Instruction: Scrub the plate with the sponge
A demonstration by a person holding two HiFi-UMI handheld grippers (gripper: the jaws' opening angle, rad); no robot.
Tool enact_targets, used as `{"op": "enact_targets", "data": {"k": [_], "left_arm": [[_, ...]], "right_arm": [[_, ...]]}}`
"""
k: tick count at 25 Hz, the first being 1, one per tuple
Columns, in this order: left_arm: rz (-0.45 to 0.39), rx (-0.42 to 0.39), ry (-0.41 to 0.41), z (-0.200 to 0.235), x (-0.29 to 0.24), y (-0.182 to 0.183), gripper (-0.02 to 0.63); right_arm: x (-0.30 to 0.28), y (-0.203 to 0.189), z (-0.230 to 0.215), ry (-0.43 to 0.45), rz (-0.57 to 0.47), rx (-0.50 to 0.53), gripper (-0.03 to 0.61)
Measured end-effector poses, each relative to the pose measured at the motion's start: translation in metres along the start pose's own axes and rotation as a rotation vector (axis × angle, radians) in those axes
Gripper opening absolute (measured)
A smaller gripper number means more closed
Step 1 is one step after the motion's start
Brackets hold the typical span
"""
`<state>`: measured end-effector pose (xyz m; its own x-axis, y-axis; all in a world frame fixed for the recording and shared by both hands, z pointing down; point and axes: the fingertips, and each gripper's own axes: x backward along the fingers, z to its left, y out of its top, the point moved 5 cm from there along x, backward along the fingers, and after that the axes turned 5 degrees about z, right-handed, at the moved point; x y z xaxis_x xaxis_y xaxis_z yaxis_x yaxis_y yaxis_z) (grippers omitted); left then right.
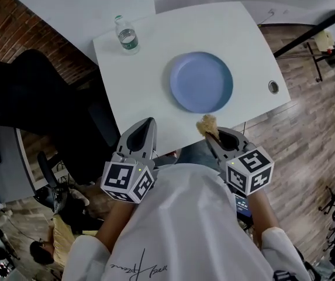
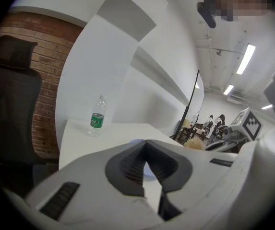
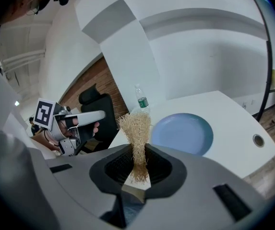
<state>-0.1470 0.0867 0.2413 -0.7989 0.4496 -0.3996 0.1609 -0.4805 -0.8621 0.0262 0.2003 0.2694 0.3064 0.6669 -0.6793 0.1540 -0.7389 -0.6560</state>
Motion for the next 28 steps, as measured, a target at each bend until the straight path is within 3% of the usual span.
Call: {"op": "enact_targets", "data": {"k": [18,23,28], "left_arm": [[0.144,0.14,0.157,0.011,-0.094,-0.011,0.018],[0.212,0.142,0.193,0.025,-0.114,-0.025,0.018],[0.274,0.208,0.247,0.035,-0.132,-0.042,0.018]], "right_arm": [[-0.054,0.049,-0.103,0.104,0.182,0.055,0.046],[-0.07,0.054,-0.127,0.076,0.249,0.124,0.046],[-0.088,0.055,-0.146,0.097,0.295,0.148,0.046]]}}
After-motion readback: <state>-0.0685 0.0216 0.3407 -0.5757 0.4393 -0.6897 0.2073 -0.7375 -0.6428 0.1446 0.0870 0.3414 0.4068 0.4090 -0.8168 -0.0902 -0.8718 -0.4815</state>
